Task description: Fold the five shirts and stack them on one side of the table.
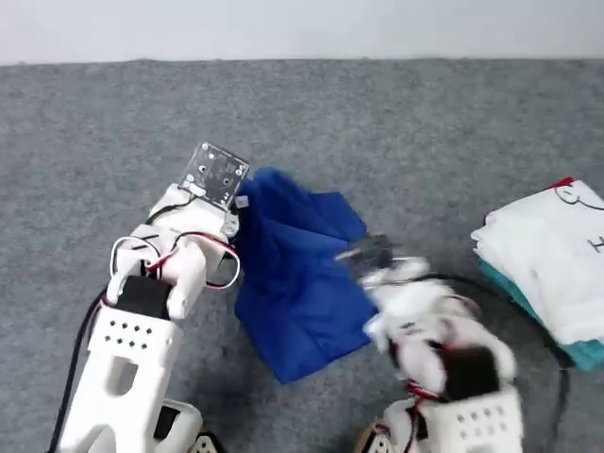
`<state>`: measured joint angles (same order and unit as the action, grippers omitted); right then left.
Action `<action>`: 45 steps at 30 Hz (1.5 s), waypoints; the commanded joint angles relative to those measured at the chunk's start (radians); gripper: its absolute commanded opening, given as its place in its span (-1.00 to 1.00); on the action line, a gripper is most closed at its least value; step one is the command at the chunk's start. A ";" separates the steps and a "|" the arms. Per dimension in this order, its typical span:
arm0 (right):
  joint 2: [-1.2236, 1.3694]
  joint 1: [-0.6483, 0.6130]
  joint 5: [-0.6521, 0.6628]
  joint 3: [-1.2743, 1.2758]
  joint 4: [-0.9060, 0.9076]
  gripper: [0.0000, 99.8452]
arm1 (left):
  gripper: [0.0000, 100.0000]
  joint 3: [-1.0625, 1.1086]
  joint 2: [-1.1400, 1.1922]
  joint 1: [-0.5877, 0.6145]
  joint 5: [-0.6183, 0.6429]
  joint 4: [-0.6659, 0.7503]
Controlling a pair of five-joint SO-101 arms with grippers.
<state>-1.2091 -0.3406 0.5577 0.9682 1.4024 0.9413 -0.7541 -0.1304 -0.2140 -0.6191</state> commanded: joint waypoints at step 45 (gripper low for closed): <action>0.931 -0.079 0.008 -0.592 0.119 -0.45 | -0.97 0.104 0.017 0.052 -0.002 0.155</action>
<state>-0.1918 -0.3514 0.5271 0.3468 1.4285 1.0503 -0.7296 -0.0813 -0.2140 -0.4856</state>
